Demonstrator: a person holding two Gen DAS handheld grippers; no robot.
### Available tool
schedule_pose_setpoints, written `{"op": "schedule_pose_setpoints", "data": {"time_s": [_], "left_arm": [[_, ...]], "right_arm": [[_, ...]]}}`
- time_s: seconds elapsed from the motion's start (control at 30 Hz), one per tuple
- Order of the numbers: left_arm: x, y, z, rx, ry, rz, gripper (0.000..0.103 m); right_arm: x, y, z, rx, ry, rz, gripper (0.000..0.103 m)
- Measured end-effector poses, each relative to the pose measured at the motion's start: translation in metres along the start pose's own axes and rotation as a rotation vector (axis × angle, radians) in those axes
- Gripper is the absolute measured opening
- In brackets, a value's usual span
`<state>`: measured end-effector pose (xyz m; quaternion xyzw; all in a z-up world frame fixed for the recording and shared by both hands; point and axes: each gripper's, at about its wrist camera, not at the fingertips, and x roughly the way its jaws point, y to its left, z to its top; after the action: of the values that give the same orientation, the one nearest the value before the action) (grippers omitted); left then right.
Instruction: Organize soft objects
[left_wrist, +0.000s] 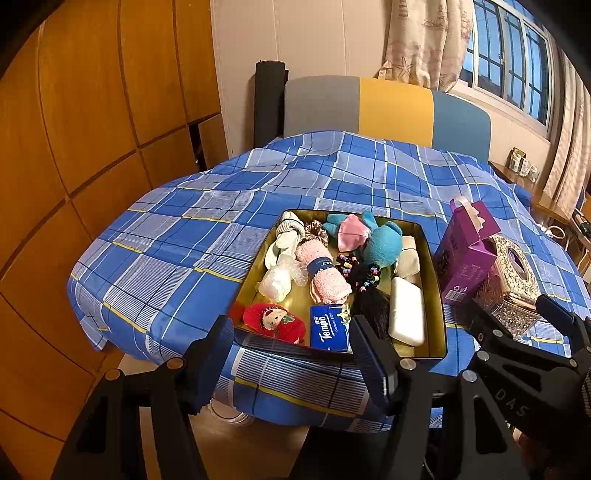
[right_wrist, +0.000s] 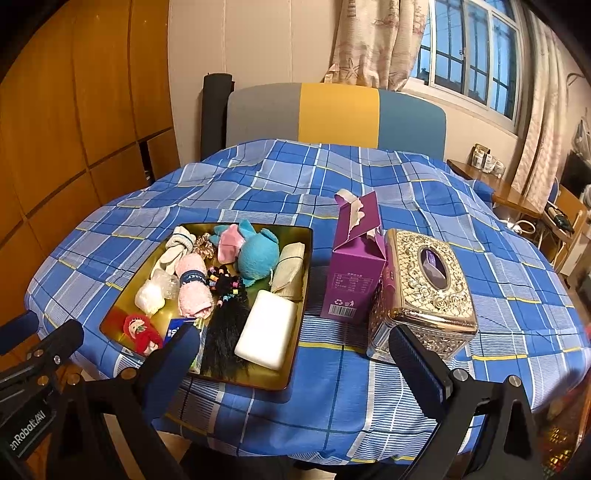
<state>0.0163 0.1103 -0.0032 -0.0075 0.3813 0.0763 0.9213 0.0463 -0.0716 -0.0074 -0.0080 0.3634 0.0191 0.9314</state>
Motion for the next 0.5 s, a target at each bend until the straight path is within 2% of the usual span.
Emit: {"op": "schedule_pose_setpoints", "data": {"time_s": [0.5], "left_arm": [[0.0011,-0.0011,-0.0015,0.005,-0.004,0.005,0.066]], "right_arm": [[0.0014,-0.0019,-0.0010,0.004,-0.001,-0.005,0.103]]}}
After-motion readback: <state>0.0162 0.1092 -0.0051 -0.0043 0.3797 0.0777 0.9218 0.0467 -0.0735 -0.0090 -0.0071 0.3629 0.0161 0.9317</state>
